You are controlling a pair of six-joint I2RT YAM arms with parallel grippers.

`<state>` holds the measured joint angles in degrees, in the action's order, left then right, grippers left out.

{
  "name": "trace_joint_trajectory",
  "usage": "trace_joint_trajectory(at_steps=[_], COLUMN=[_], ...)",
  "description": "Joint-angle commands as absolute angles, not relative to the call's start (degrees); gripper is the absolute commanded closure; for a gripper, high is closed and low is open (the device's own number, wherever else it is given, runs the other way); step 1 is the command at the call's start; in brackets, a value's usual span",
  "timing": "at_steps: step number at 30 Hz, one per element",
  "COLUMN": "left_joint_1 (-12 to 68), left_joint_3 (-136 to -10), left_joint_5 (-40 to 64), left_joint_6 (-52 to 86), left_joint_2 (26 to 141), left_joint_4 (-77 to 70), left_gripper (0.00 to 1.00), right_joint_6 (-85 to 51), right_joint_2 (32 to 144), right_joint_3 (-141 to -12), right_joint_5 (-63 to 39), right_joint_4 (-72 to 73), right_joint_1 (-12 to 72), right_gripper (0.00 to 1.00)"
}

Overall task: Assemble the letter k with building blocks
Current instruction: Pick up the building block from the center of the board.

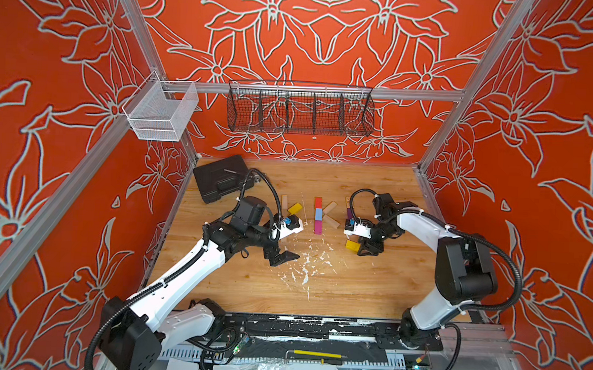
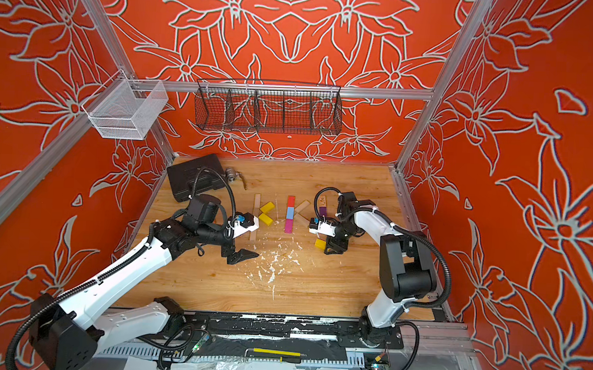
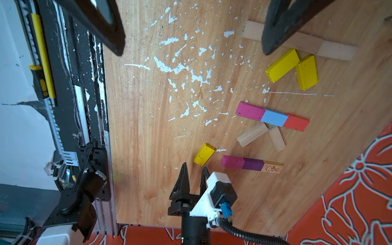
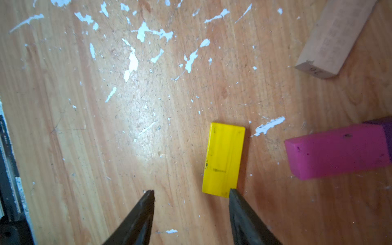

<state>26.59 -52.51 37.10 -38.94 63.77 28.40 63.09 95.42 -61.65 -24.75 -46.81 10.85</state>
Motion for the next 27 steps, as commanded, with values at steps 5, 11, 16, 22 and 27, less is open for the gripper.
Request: trace_joint_trajectory(at_steps=[5,11,16,22,27], left_joint_1=[26.46,26.48,26.50,26.52,26.46], left_joint_3=[-53.06,-52.51,-52.76,-52.56,-52.50], left_joint_5=[39.29,38.76,38.76,38.26,38.06], left_joint_6=[-45.00,-46.69,-46.69,-47.26,-47.46], left_joint_2=[65.57,65.52,66.01,66.01,65.92], left_joint_4=[30.15,29.79,29.97,30.06,30.06], left_gripper=[0.03,0.03,0.03,0.03,0.03], right_joint_6=[62.88,64.72,65.70,66.05,67.62], right_joint_2=[97.72,99.48,100.58,101.75,102.19], right_joint_3=[-60.82,-60.57,-61.08,-61.22,-61.87], right_joint_5=[-20.58,-20.19,-20.82,-19.82,-18.41], right_joint_4=[-37.90,-37.75,-39.52,-39.88,-40.99], right_joint_1=[12.97,13.97,14.52,15.20,15.56], right_gripper=[0.44,0.48,0.51,0.56,0.62])
